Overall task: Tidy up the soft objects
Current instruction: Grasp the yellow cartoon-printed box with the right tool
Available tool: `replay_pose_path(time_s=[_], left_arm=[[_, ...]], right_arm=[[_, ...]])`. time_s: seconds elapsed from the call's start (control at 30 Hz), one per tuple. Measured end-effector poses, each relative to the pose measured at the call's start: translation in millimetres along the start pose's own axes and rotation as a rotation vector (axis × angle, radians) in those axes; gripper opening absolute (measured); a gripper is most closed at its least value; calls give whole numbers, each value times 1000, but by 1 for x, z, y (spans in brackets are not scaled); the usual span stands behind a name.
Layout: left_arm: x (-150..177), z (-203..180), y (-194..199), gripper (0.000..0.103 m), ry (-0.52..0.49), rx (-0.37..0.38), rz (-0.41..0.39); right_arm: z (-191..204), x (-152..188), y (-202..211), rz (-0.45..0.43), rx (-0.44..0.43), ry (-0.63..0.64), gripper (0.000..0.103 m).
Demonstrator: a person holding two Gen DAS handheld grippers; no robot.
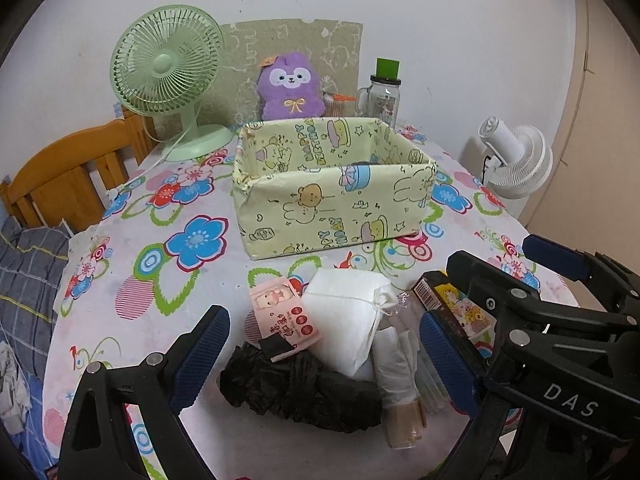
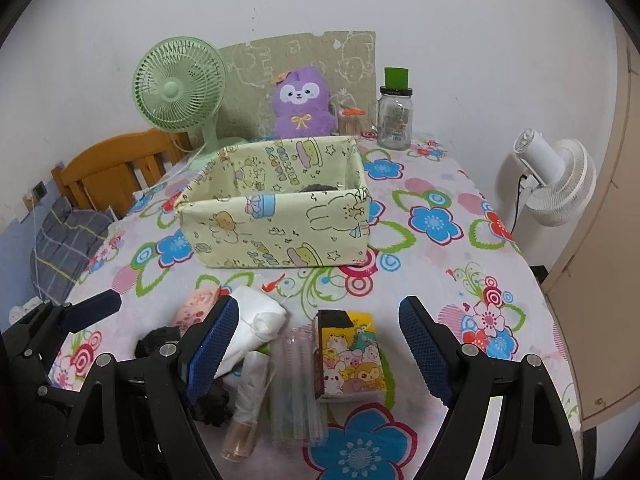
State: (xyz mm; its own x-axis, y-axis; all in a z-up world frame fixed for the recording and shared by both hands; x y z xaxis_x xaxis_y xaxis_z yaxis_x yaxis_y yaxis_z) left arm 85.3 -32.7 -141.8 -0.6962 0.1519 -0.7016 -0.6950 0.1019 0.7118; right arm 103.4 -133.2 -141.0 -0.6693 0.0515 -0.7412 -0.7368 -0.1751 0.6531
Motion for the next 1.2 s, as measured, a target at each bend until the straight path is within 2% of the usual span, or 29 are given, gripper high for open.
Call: replay_pose_path(time_s=[0.53, 1.2], left_arm=[[12, 7, -44, 97, 10, 19, 86], [15, -6, -77, 97, -52, 21, 145]], right_arm=[[-11, 14, -38, 84, 24, -13, 85], [-32, 28, -75, 184, 33, -80, 81]])
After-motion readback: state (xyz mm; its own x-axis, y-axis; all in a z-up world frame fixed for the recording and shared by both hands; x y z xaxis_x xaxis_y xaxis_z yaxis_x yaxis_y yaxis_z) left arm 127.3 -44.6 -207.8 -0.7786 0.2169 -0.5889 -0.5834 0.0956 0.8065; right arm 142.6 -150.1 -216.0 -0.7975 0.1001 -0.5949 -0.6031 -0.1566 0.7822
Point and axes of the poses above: each gripper's, at about its wrist camera, not at the fingertips, and y roughly against the way its jaws point, z to its left, x to its underside, the point moved 7 cm from there along -y, roughly the way its jaws point, and after that the axes turned 6 degrees about -y, right-handed, at the moved point
